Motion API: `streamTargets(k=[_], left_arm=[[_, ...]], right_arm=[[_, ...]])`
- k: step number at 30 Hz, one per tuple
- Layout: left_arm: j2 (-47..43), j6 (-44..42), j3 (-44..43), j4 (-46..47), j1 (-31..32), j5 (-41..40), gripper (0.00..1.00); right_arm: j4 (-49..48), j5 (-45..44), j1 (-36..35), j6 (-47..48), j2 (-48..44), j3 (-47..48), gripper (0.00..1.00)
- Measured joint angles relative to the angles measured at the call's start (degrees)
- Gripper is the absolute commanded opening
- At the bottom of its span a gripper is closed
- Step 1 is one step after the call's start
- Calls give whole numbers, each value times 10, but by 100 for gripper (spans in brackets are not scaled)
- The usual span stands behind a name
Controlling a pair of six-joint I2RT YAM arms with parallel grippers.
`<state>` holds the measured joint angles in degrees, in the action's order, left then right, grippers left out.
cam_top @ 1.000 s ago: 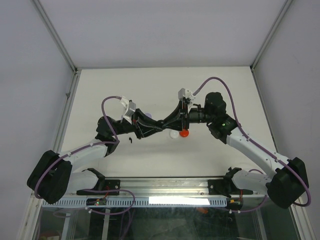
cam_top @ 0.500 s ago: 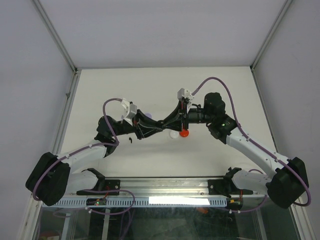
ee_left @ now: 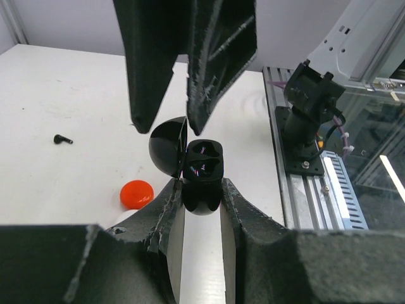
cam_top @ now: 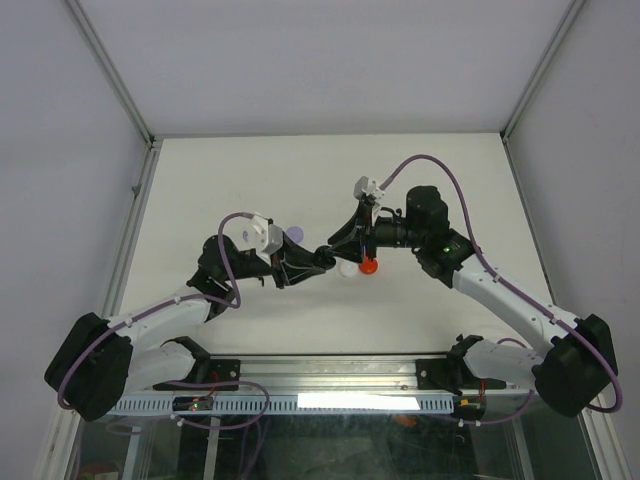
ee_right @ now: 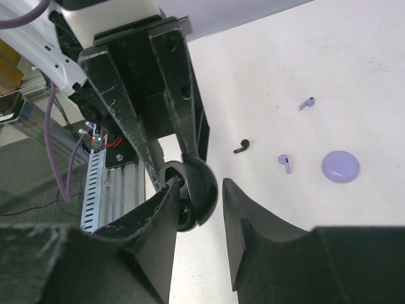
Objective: Insert the wireless bluetooth earbuds into the charging case
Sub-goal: Open the charging case, then move the earbud to the center of the board.
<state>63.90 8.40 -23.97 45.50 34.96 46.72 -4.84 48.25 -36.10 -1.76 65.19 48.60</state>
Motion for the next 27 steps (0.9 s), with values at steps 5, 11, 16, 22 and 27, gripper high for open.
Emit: streamTargets(k=[5,11,16,22,27], left_arm=[[-4,-21,13,-5,4,1,0],[-15,-36,30,3,4,-2,0],[-16,-47,39,3,4,-49,0],[-9,-44,55,2,4,-140,0],[-10,-35,73,-10,3,-229,0]], right_arm=[[13,-17,4,6,0,0,38],[32,-24,4,9,3,10,44],[55,-38,4,17,7,30,48],[101,-101,16,23,29,58,50],[127,-158,21,21,58,58,52]])
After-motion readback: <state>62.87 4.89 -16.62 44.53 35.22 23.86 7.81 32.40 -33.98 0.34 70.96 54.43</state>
